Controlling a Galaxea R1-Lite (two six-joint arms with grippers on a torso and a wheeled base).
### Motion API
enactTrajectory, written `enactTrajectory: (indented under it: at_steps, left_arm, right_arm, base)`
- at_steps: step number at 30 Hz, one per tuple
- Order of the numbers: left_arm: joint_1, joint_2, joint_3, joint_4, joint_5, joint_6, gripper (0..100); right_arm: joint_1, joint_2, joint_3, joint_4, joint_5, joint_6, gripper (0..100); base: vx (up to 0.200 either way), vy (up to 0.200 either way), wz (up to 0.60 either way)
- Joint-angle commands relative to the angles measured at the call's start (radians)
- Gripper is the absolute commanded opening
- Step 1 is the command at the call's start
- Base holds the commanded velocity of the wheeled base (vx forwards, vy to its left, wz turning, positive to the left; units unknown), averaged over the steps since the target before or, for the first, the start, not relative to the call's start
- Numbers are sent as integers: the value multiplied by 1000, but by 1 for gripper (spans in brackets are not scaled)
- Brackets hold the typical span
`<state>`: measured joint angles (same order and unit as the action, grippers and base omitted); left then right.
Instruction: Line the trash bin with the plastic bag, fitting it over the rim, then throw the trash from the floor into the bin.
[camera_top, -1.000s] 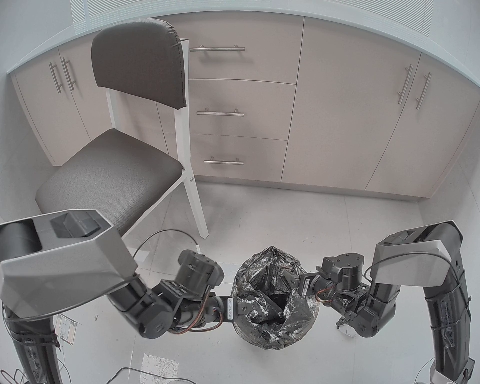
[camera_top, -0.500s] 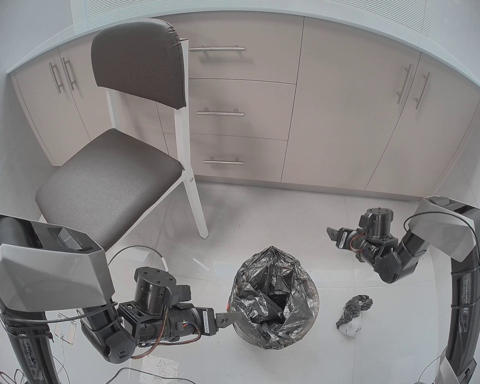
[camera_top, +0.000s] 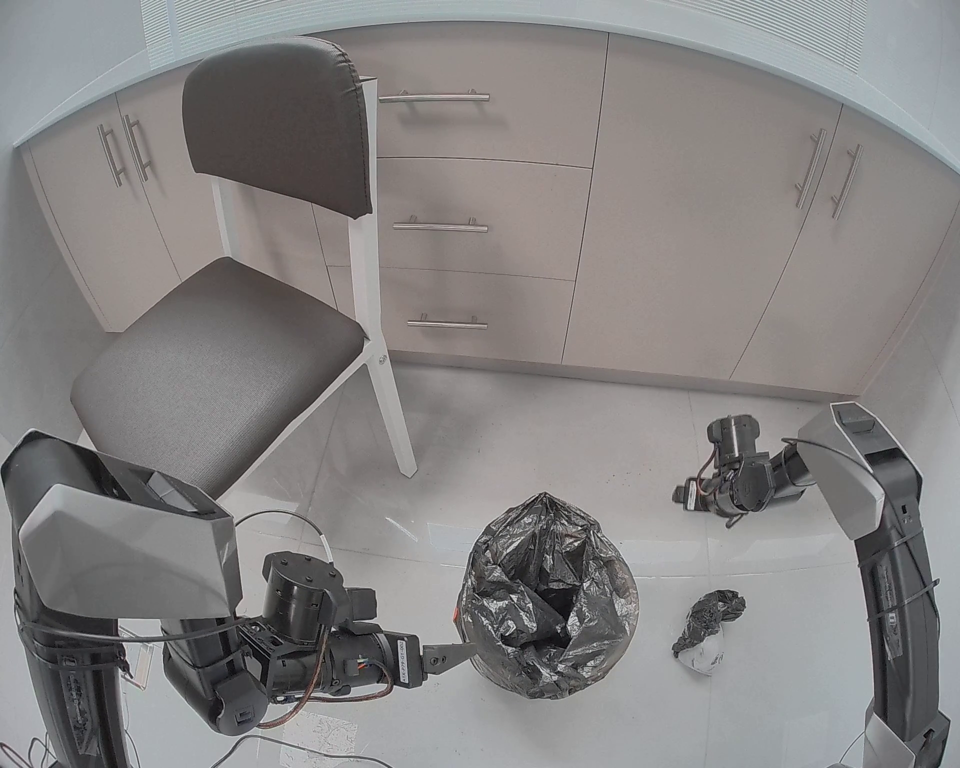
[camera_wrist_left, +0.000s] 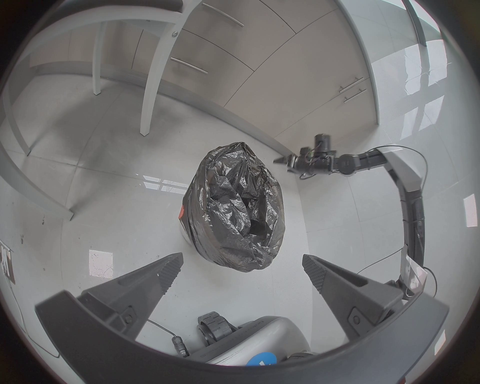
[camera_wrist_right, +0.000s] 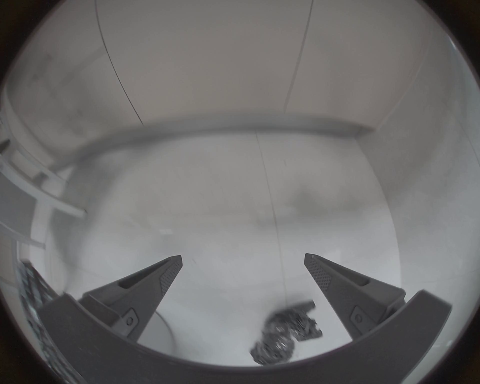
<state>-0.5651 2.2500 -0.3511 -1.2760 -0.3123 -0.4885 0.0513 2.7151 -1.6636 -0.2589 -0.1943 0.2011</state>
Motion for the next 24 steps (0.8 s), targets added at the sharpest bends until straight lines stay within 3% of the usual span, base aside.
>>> enactTrajectory:
  at_steps: [1, 9, 11, 24]
  left_arm:
    - [16, 66, 41, -65, -39, 39, 100]
    - [16, 66, 41, -65, -39, 39, 100]
    - [16, 68, 41, -65, -39, 39, 100]
    - [14, 71, 41, -66, -37, 41, 100]
  right_arm:
    - [-105, 385, -336, 399, -4, -57, 100]
    - [-120, 385, -336, 397, -21, -32, 100]
    - [-119, 385, -336, 402, -27, 34, 100]
    - [-96, 385, -336, 501, -28, 176, 100]
  base:
    - [0, 0, 0]
    - [0, 0, 0]
    - [0, 0, 0]
    - [0, 0, 0]
